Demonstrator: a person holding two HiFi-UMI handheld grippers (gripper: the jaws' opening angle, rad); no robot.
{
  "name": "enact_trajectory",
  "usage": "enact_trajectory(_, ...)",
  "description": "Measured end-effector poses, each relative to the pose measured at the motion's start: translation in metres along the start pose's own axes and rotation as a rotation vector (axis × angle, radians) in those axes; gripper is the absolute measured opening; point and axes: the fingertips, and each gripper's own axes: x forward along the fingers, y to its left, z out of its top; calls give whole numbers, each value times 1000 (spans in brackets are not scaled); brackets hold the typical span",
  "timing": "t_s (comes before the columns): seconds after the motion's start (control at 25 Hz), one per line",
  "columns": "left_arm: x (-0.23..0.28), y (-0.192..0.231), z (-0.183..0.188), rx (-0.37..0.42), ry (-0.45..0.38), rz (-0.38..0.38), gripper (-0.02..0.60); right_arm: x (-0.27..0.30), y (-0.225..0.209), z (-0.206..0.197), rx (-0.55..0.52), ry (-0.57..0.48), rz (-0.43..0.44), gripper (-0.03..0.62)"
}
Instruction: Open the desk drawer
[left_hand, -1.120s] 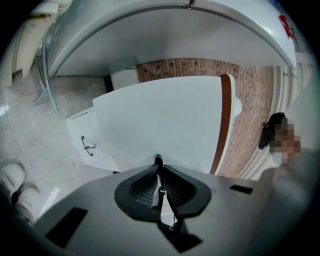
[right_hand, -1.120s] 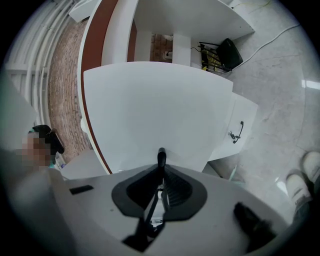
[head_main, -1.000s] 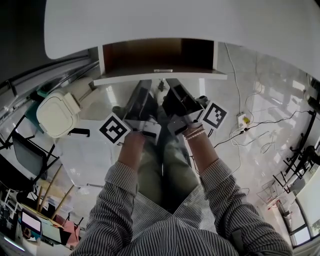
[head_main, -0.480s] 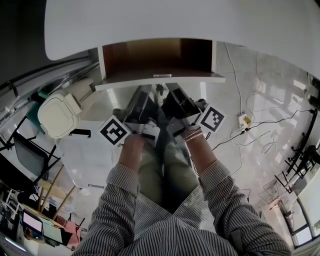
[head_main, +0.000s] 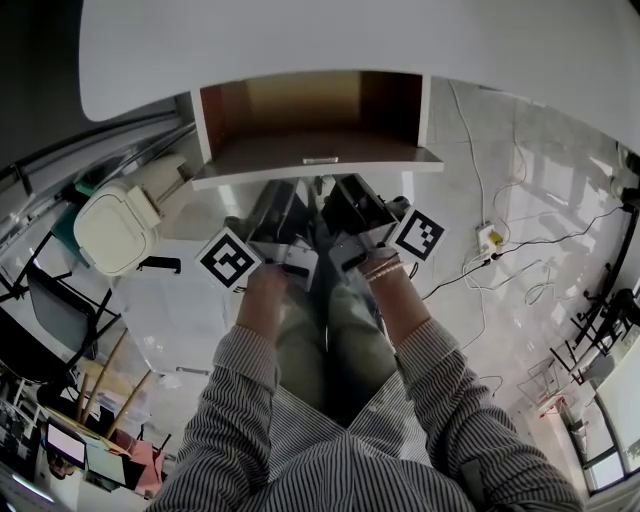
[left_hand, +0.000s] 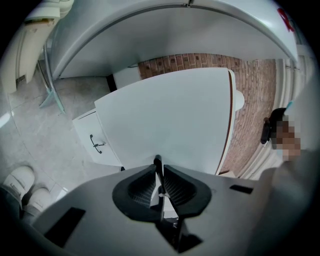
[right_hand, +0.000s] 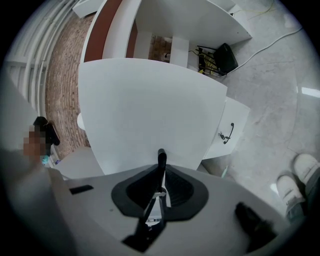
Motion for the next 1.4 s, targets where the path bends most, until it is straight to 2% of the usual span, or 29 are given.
enact_trajectory(0.24,-1,14,-2,-1,-6,33,44,-2,-14,-4,-14,0,-64,40)
enact_trajectory(0.64,-1,29,-4,-4,18,82,44,-2,-29,-8,-9,8,-97,40)
enact_trajectory(1.04,-3,51,-10,-25,23,166,44,-4,-46,-12,6,14,-162,38)
enact_trajectory(1.2,0,53,-10,-36,19,157,44,-5,-52,-12,9,21,-183,38)
enact_trajectory(1.4,1,55,-11,-84,16,148,44,-2,-55,-13,6,37,-176,40)
